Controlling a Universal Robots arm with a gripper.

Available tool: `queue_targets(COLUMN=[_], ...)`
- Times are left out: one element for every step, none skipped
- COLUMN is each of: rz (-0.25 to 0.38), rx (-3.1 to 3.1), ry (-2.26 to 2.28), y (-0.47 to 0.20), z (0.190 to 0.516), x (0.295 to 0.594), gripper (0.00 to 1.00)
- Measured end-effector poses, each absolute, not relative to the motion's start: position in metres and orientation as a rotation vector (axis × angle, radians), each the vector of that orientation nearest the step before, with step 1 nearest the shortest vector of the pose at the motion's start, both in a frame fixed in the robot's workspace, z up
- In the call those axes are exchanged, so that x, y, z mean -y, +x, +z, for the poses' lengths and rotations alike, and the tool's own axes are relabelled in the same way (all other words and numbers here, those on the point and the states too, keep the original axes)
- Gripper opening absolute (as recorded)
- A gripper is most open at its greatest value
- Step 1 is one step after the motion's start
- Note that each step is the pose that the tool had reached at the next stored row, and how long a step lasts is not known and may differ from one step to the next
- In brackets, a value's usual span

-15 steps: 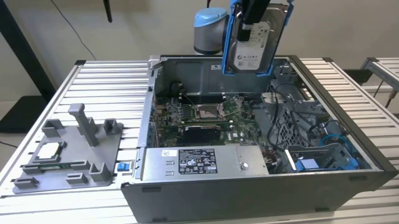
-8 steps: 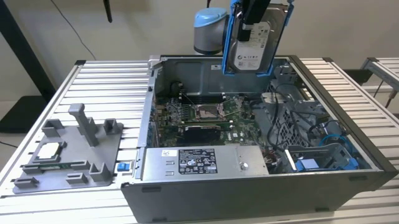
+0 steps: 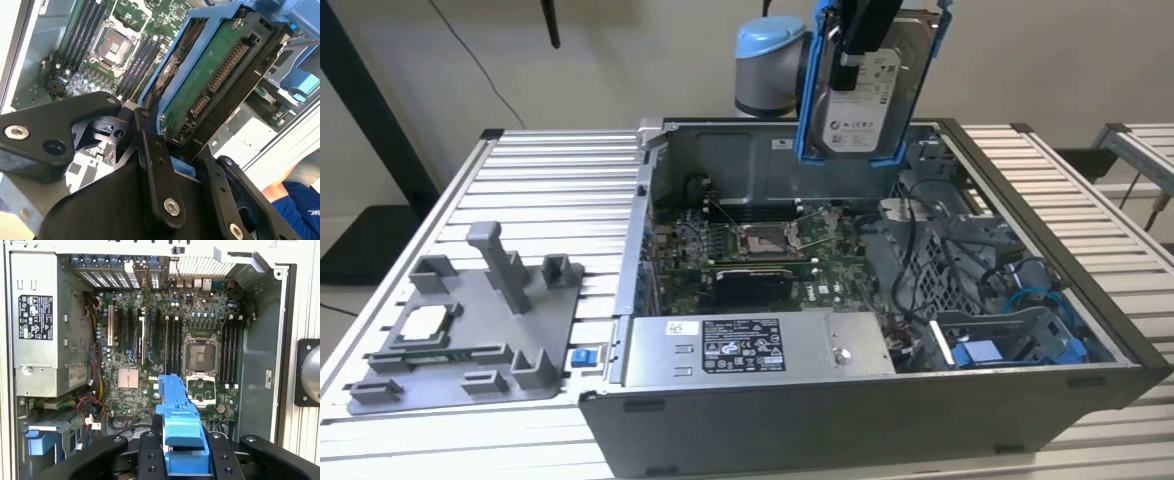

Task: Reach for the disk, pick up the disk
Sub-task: 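Pick up the disk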

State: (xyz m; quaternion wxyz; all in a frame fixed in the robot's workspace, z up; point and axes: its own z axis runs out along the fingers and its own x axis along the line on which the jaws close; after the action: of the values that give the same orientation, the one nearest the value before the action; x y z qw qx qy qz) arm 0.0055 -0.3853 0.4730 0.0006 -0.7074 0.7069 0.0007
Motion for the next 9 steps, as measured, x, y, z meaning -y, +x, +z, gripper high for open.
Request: queue_targets(rz=[0.002, 0.002, 0.002, 0.002, 0.002, 0.002, 0.002, 0.002, 0.002], rx=[-2.220, -2.220, -2.220, -2.220, -2.220, -2.220, -2.220, -2.220, -2.220], ry=[-2.221, -2.221, -2.221, -2.221, -2.221, -2.221, -2.221, -2.221, -2.221], y=[0.0056, 0.0057, 0.0058, 0.0060, 0.0062, 0.0064, 0.0067, 0.0070, 0.0073], z=[0.4729, 0.4729, 0.4728, 0.4727, 0.4727, 0.4726, 0.4726, 0.4725, 0.4724], x=[0.3861, 0.3868, 0.3875, 0.3884, 0.3894, 0.3905, 0.3915, 0.3926, 0.3937], gripper=[0.00, 0.00, 0.00, 0.00, 0.00, 0.00, 0.00, 0.00, 0.00])
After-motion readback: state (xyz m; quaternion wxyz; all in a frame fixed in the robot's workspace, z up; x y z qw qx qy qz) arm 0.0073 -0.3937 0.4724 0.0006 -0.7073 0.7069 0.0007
